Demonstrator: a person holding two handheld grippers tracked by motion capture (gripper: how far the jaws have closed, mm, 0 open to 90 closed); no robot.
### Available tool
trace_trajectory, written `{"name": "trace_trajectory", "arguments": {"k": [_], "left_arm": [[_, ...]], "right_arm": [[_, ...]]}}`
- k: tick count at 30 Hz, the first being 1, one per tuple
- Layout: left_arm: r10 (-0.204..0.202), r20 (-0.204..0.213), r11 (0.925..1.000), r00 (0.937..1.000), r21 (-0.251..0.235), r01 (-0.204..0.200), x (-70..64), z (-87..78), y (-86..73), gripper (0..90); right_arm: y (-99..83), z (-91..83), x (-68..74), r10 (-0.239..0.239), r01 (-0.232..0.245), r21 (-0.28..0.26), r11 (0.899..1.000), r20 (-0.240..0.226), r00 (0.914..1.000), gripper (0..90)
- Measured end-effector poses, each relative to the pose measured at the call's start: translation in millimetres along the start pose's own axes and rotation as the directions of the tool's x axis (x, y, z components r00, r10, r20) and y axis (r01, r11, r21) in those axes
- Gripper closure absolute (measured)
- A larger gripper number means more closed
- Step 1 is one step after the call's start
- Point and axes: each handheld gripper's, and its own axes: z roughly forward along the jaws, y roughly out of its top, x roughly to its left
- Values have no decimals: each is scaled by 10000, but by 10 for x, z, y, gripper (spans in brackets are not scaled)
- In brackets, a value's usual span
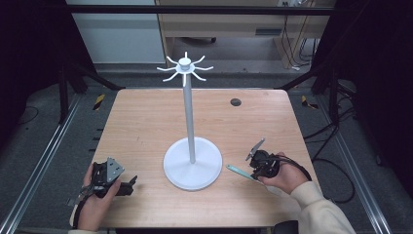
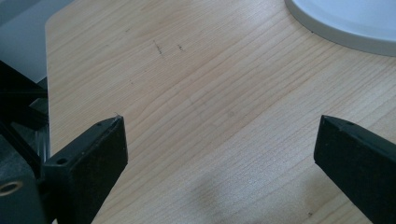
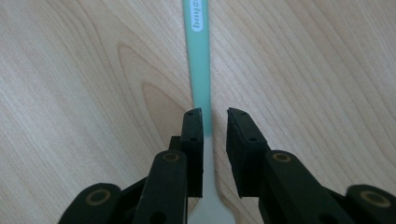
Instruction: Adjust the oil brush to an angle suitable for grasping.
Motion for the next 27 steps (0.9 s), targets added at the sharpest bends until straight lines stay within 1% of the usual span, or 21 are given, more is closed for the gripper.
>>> {"name": "trace_trajectory", "arguments": {"k": [1,2,9,15,27], "left_arm": [[-4,-9,10000,10000,-6,4,-2,0,0,24],[-2,-4,10000,10000,-5,2,-2,0,1,24],[5,3,10000,10000,15,-5,-1,2,-1,24],[12,41,10000,10000,30,-12,-7,7,-2,23],[20,47,10000,10000,37,-20,-6,7,-3,24]], "right_arm": [[0,0,0,0,0,0,10000,0,10000,756],[-1,23,-5,-78,79,189,9998,-72,9999,744],[-7,70,-13,-169,182,494,9986,-261,9995,755],[-19,109,-16,-185,199,748,9970,-192,9996,764],[2,134,-9,-221,238,828,9963,-217,9995,790]]}}
